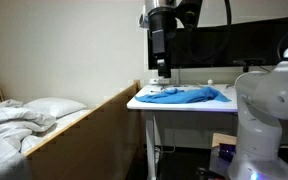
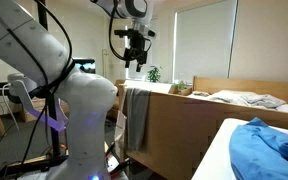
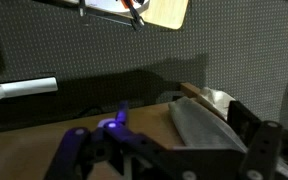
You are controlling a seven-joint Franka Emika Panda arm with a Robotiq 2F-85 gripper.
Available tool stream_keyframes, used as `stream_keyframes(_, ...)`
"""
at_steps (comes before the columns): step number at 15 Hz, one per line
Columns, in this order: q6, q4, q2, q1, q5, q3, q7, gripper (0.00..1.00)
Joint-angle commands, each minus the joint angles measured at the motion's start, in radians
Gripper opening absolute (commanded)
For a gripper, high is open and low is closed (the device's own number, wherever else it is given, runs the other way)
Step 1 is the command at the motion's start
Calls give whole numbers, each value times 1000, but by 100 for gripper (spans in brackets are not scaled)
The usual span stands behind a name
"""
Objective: Hang the blue shirt on the wooden object
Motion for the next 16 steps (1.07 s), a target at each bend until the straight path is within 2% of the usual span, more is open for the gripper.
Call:
stream_keyframes(1, -7, 3, -1, -25, 11, 17, -13, 100)
stream_keyframes(12, -7, 3, -1, -25, 11, 17, -13, 100)
stream_keyframes(16, 59, 84, 75, -50, -100, 17, -90, 100)
